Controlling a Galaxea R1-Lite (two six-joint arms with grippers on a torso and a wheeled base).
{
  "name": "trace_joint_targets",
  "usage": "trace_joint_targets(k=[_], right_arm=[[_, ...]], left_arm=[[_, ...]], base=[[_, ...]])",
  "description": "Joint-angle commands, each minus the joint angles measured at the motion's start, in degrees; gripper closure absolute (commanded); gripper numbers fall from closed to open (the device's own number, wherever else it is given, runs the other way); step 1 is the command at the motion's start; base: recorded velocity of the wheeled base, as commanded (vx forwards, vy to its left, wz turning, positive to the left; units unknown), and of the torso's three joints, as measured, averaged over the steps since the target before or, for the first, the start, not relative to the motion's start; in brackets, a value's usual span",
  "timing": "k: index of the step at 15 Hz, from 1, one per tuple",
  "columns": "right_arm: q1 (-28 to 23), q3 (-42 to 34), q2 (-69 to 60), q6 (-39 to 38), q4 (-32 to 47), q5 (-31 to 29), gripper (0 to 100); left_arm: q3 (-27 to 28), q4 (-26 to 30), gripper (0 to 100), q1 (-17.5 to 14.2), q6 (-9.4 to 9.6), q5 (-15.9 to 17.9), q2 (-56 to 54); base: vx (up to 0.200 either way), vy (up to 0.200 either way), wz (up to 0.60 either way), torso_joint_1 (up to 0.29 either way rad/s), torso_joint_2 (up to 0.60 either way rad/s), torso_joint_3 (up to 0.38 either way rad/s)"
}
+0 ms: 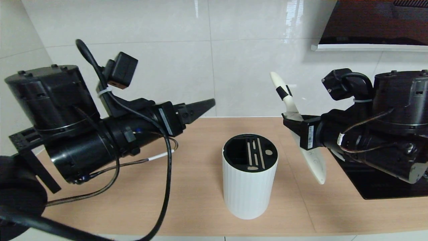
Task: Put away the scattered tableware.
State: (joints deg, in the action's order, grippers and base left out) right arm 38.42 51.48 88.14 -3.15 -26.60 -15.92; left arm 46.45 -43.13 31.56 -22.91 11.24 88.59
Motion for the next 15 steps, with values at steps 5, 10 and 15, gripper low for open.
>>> trace_joint_targets(k=[5,10,15], right_arm=[[7.45,-0.15,-3.76,-0.19,3.75,-0.08,100],[12.55,-1.30,-2.44,-0.90,3.75,0.01,100],[12.82,-1.38,-1.74,-1.43,3.40,-0.08,100]], left_arm=[[-1.09,-1.34,0,3.07,-7.86,8.98,1.32],[-2.68,-13.30,0,7.20,-7.68,8.98,6.77],[1.81,-13.65,0,7.64,-7.59,8.80,12.57]], base=[[0.000,0.000,0.00,0.000,0.00,0.000],[0.000,0.000,0.00,0.000,0.00,0.000],[0.000,0.000,0.00,0.000,0.00,0.000]])
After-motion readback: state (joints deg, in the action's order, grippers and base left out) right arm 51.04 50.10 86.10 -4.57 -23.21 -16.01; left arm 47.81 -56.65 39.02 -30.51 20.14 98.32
